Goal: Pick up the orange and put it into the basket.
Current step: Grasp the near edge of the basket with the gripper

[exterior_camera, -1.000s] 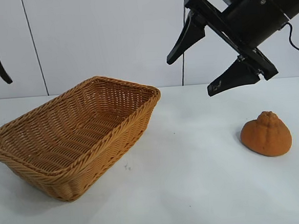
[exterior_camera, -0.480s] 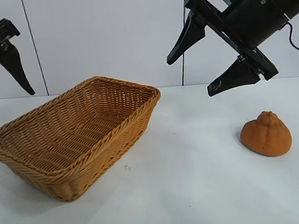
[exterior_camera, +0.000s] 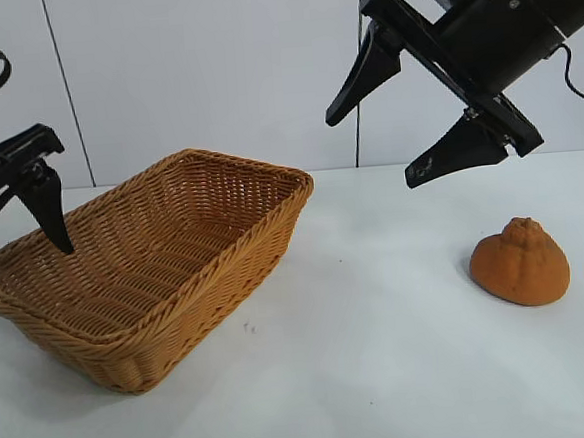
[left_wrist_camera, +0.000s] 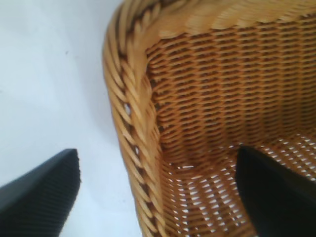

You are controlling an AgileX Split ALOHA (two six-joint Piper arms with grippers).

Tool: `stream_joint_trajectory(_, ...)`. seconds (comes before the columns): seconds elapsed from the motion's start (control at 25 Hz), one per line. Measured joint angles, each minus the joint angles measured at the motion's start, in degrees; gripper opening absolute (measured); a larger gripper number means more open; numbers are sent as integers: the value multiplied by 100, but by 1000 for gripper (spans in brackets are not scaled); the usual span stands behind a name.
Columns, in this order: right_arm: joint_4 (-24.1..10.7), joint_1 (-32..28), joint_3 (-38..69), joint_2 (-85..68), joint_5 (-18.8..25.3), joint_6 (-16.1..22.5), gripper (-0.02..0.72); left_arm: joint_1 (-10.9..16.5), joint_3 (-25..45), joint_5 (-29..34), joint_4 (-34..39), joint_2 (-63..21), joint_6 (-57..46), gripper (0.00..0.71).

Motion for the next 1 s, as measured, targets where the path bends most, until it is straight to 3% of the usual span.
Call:
stream_joint_trajectory(0.2, 12, 0, 0, 0, -11, 0, 589, 0, 0, -82, -154, 255, 0, 602)
stream_joint_trajectory(0.28, 12, 0, 0, 0, -17, 0, 589, 0, 0, -93, -168, 261, 0, 554)
stream_joint_trajectory(0.4, 12, 0, 0, 0, -17, 0, 589, 0, 0, -93, -170, 261, 0, 369)
stream_joint_trajectory(0.52, 12, 0, 0, 0, -17, 0, 589, 0, 0, -70, -186, 261, -19, 114)
stream_joint_trajectory(0.56, 12, 0, 0, 0, -17, 0, 589, 0, 0, -106, -221, 252, -78, 88)
stream_joint_trajectory(0.72, 12, 0, 0, 0, -17, 0, 589, 46, -163, 64, -234, 129, -43, 85)
stream_joint_trajectory(1.0, 12, 0, 0, 0, -17, 0, 589, 559, -1115, 908, -414, 46, 1275, 85)
